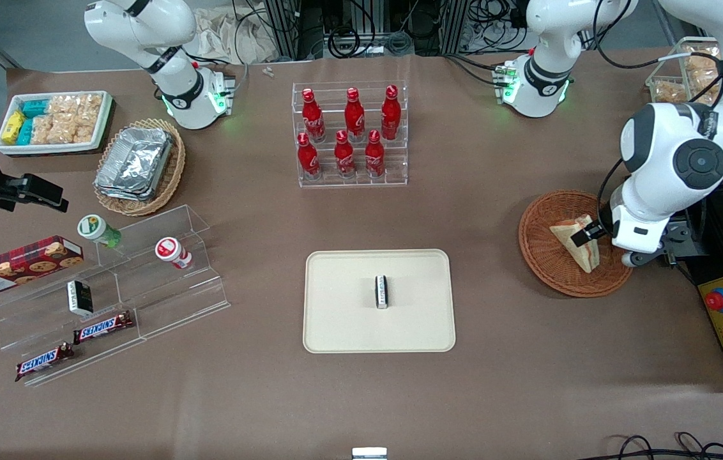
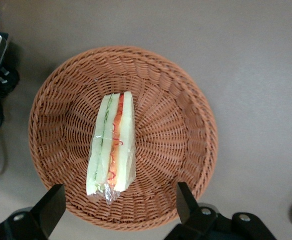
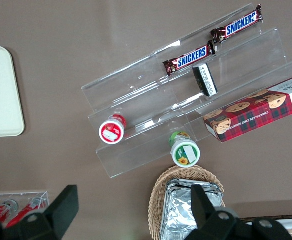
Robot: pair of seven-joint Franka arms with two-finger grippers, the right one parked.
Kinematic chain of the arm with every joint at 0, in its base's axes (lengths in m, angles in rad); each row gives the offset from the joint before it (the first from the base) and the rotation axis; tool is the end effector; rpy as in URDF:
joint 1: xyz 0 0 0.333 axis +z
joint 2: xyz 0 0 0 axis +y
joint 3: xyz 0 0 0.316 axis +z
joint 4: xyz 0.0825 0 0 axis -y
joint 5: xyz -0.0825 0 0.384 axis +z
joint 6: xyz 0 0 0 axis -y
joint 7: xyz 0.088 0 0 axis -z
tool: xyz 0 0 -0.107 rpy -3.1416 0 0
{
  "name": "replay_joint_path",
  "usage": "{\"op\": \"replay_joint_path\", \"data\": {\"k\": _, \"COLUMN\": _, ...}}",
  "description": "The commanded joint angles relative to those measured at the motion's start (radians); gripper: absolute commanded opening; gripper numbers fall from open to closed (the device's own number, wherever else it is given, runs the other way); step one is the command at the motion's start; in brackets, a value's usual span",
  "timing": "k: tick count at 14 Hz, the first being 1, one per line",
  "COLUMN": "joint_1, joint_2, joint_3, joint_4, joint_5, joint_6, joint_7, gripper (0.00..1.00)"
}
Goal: Place sandwich from basket to tray
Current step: 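Descend the left gripper around the sandwich wedge and close on it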
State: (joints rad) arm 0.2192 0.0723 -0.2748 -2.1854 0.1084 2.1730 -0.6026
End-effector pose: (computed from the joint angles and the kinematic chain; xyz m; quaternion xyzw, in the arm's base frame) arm 0.5325 -0.0248 0.3500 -0.9698 -0.2382 0.0276 0.0449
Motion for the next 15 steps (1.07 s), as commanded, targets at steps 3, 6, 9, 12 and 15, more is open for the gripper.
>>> {"op": "replay_joint_path", "data": {"k": 3, "joint_1": 0.015, "joint_2": -0.026, "joint_3": -0.004, "joint_4": -0.065, "joint_5": -0.001, "joint_6": 0.053, "joint_7": -0.02, "gripper": 0.99}}
{"op": "replay_joint_path", "data": {"k": 6, "joint_1": 0.022, "joint_2": -0.02, "joint_3": 0.0, "joint_4": -0.108, "joint_5": -0.003, "joint_6": 0.111, "joint_7": -0.02, "gripper": 0.99}}
{"op": "replay_joint_path", "data": {"k": 9, "joint_1": 0.055, "joint_2": -0.005, "joint_3": 0.002, "joint_4": -0.151, "joint_5": -0.004, "joint_6": 0.148, "joint_7": -0.02, "gripper": 0.99}}
{"op": "replay_joint_path", "data": {"k": 12, "joint_1": 0.083, "joint_2": 0.021, "joint_3": 0.002, "joint_4": -0.172, "joint_5": -0.007, "joint_6": 0.195, "joint_7": -0.022, "gripper": 0.99}}
{"op": "replay_joint_path", "data": {"k": 15, "joint_1": 0.086, "joint_2": 0.043, "joint_3": 0.002, "joint_4": -0.229, "joint_5": -0.009, "joint_6": 0.339, "joint_7": -0.022, "gripper": 0.99}}
